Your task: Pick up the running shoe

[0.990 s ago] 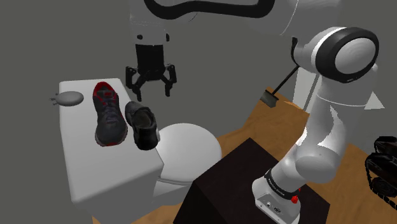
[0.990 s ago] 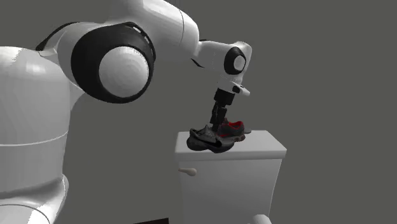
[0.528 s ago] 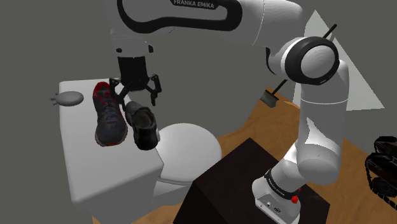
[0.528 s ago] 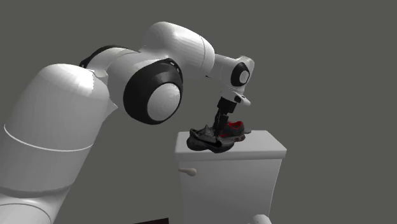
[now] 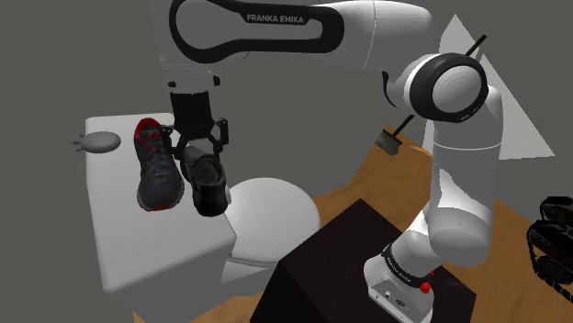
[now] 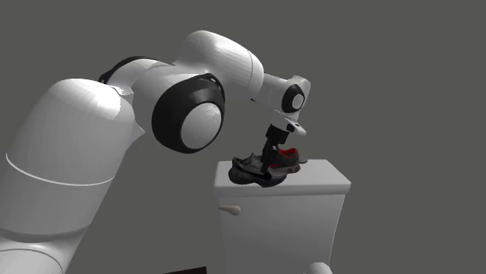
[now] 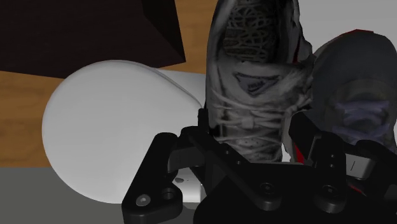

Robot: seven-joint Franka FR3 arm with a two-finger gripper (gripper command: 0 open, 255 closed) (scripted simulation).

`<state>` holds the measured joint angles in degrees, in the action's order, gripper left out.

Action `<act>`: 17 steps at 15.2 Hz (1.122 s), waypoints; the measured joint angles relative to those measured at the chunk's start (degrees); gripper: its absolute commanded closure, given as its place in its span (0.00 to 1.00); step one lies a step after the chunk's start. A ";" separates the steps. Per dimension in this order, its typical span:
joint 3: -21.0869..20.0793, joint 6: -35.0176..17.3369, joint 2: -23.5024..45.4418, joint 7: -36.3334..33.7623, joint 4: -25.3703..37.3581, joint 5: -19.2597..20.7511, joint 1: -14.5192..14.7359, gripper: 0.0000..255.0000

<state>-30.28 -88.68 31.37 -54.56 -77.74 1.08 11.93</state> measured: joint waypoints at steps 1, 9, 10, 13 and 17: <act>0.00 -0.04 -0.03 0.01 -0.04 -0.01 -0.02 1.00; -0.04 0.85 -0.11 -0.10 0.61 -0.06 0.03 1.00; -0.05 1.64 0.08 -0.22 1.60 -0.01 0.19 1.00; -0.16 3.61 -0.12 -0.46 3.42 -0.12 0.34 1.00; -0.32 6.55 -0.18 -0.97 6.41 -0.22 0.74 1.00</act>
<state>-30.60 -82.14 31.19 -55.53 -71.32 0.86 12.67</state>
